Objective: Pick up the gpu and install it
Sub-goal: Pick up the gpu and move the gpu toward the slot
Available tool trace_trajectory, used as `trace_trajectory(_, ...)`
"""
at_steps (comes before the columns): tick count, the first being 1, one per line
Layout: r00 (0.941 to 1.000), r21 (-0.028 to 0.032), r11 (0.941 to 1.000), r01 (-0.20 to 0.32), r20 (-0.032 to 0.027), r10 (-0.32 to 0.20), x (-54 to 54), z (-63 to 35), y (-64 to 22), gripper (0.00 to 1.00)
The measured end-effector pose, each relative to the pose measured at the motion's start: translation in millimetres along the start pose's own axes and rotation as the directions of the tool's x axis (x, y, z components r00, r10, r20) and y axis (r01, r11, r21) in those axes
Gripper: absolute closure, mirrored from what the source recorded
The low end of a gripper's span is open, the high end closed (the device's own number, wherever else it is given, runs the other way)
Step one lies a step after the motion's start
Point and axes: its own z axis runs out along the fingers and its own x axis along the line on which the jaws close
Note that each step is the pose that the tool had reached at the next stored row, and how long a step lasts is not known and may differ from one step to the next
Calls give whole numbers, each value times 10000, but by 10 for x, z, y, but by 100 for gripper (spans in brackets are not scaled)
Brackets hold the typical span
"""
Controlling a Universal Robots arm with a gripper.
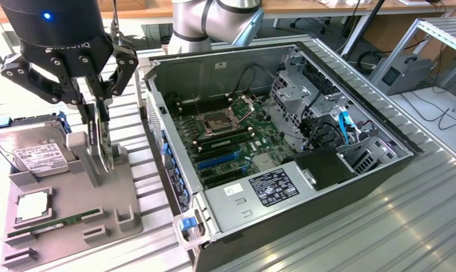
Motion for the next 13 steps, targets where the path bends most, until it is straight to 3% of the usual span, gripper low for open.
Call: trace_trajectory(13,10000,1,10000,0,0,0,-3,-100,-1,73)
